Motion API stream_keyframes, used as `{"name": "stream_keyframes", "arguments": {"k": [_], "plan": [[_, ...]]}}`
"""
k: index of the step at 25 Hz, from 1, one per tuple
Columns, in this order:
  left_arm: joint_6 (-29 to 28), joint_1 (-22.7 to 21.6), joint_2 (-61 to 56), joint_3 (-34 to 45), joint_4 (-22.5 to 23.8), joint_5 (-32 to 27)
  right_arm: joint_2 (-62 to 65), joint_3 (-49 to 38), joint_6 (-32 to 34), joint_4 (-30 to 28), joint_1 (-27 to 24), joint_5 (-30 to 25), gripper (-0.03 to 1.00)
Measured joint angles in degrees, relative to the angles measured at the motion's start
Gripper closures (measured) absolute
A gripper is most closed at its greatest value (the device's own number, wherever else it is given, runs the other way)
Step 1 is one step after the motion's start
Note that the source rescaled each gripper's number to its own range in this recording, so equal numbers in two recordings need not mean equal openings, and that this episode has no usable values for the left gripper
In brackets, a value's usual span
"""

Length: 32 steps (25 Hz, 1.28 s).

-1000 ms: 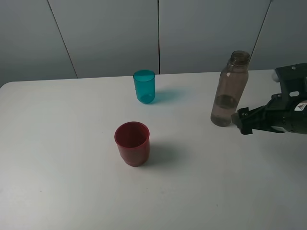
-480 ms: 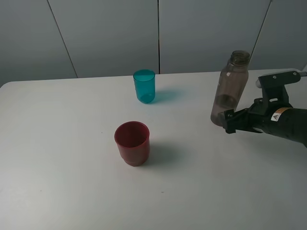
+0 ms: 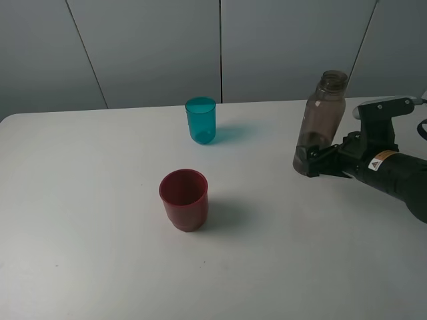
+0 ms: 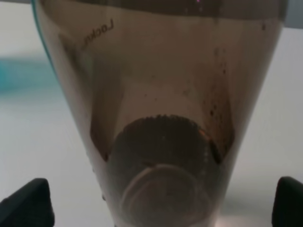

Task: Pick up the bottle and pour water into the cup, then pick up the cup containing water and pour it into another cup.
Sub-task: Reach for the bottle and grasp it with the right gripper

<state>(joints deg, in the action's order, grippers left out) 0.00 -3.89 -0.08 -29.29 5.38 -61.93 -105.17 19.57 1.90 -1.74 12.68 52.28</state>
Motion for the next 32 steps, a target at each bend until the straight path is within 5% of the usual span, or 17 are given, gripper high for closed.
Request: {"name": "stream_keyframes", "arguments": {"k": [16, 32], "plan": [[0.0, 0.0, 0.0, 0.0, 0.0, 0.0, -6.4, -0.1, 0.6, 0.0, 0.0, 13.6, -0.03], [0.0, 0.0, 0.0, 0.0, 0.0, 0.0, -11.6, 6.9, 1.6, -0.6, 0.0, 14.5, -0.03]]}}
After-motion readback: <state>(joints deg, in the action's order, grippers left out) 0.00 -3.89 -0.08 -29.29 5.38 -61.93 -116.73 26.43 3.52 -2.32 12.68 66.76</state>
